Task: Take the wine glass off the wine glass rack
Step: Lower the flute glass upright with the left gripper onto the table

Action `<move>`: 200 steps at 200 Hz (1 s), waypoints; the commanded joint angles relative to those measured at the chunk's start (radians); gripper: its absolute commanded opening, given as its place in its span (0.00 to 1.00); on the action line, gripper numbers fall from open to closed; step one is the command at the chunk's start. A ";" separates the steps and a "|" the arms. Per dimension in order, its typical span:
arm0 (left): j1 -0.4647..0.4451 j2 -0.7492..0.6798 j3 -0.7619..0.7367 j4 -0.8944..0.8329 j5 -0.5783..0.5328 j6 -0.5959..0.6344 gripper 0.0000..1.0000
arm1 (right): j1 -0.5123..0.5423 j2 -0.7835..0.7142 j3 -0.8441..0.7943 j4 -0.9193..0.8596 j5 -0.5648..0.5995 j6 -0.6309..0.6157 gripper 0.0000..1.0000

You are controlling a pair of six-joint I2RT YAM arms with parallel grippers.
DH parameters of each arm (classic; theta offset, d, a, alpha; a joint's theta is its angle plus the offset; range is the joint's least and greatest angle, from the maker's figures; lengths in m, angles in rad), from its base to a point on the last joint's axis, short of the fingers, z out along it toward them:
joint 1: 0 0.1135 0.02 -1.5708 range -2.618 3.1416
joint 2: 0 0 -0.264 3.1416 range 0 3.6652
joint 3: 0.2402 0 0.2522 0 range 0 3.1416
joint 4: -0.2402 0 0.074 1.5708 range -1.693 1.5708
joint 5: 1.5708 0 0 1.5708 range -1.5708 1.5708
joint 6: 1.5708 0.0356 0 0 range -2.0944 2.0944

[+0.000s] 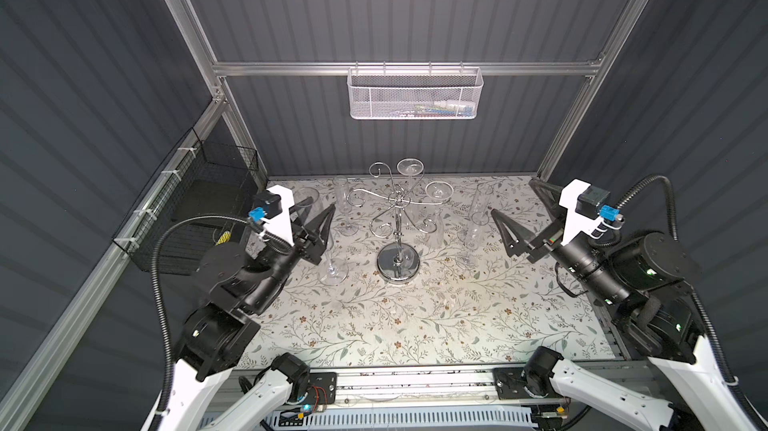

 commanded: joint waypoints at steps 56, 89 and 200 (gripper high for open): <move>0.008 0.061 -0.356 0.369 -0.259 0.083 0.34 | -0.036 -0.071 -0.110 -0.016 0.184 -0.044 0.99; 0.072 0.131 -0.436 0.542 -0.190 0.043 0.33 | -0.057 -0.080 -0.142 0.009 0.190 -0.043 0.99; 0.289 0.519 -0.575 1.143 0.116 -0.017 0.33 | -0.163 -0.074 -0.201 0.077 0.139 -0.020 0.99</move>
